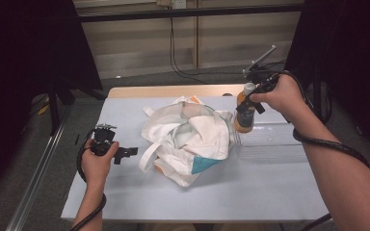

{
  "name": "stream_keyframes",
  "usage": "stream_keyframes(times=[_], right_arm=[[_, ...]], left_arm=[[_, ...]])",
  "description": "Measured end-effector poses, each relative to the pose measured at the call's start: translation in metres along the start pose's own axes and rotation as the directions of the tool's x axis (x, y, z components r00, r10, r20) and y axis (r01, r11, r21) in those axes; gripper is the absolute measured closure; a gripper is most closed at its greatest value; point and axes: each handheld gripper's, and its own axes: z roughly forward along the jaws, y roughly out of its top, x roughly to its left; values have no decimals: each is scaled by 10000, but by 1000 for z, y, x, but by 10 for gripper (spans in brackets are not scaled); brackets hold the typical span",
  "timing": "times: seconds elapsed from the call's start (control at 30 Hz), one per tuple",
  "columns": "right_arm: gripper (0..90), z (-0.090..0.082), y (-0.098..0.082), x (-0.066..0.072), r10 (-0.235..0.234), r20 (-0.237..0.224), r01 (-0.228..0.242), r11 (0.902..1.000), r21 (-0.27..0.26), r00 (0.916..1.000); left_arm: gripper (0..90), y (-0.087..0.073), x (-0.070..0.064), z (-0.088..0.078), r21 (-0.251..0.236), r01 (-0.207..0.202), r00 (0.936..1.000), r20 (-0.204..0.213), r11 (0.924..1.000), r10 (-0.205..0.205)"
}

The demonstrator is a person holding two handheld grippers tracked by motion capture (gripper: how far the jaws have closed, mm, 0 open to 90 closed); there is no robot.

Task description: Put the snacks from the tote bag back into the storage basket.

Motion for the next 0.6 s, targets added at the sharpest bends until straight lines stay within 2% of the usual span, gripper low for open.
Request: stream_keyframes(times=[0.1,0.13,0.6], right_arm=[[305,0,-3,-3,-80,57,80,10000,-14,10000],[305,0,-4,-3,-11,53,11,10000,15,10000],[305,3,-14,-11,145,141,-146,9999,50,9998]], left_arm=[[51,0,-1,0,-26,-15,10000,-32,10000,15],[51,0,-2,1,-108,99,9999,-40,9999,-99],[51,-1,-1,2,-68,120,9999,-44,9999,-120]])
